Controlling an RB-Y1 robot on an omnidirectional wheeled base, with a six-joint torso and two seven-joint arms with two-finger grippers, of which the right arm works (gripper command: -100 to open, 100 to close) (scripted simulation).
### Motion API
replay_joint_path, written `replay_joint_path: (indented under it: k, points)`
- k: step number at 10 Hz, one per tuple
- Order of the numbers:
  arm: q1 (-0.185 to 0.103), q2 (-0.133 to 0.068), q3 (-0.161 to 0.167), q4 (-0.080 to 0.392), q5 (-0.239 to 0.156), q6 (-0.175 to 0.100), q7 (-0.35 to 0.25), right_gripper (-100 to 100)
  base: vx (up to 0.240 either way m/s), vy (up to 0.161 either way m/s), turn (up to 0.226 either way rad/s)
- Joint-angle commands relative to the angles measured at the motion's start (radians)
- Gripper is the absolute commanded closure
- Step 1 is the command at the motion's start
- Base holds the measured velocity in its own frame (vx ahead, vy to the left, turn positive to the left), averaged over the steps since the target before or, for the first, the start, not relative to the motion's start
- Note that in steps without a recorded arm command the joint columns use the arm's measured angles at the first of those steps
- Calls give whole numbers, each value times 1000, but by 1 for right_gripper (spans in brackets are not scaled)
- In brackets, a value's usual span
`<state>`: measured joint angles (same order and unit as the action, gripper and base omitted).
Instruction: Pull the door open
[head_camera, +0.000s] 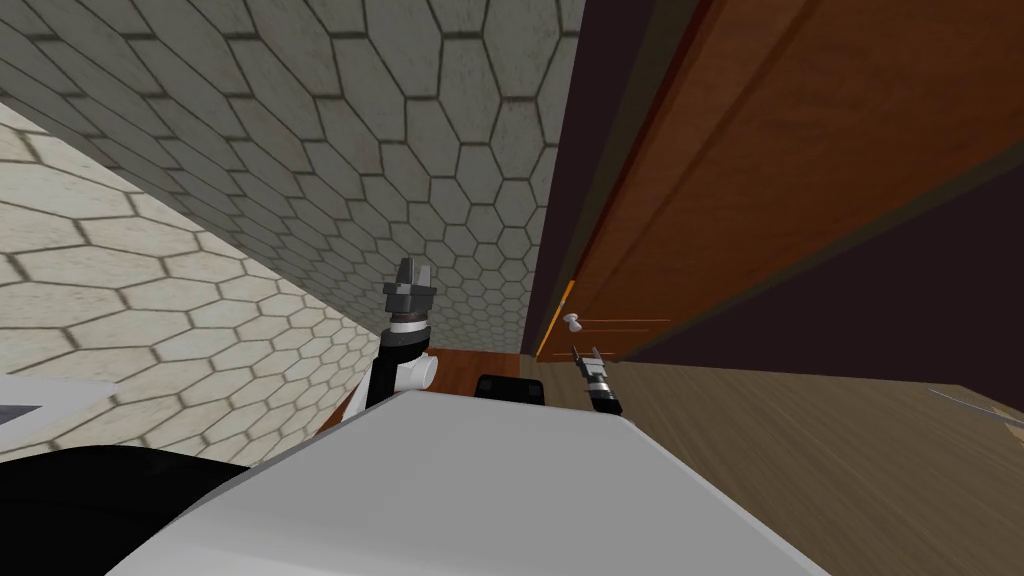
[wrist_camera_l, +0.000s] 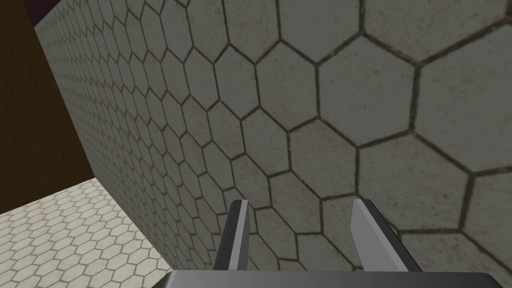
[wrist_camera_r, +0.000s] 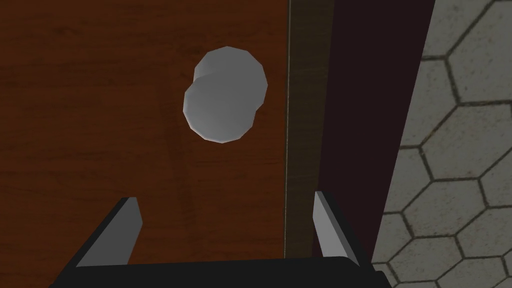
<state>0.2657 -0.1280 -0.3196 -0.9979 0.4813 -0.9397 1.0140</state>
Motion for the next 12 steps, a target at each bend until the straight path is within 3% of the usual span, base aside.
replay_joint_path:
  k: [1,2,10,11,12]
  points:
    - [-5,1,-6,32,10,-7,27,-100,185,-28,34]
    - [-2,2,-4,21,6,-7,17,-100,77,-14,10]
    - [-156,84,-150,103,-67,116,165,-100,-16,-71,273]
    - [-143,77,-138,91,-61,109,150,-100,-8,-47,41]
    - [-143,77,-138,91,-61,109,150,100,2,7,-30]
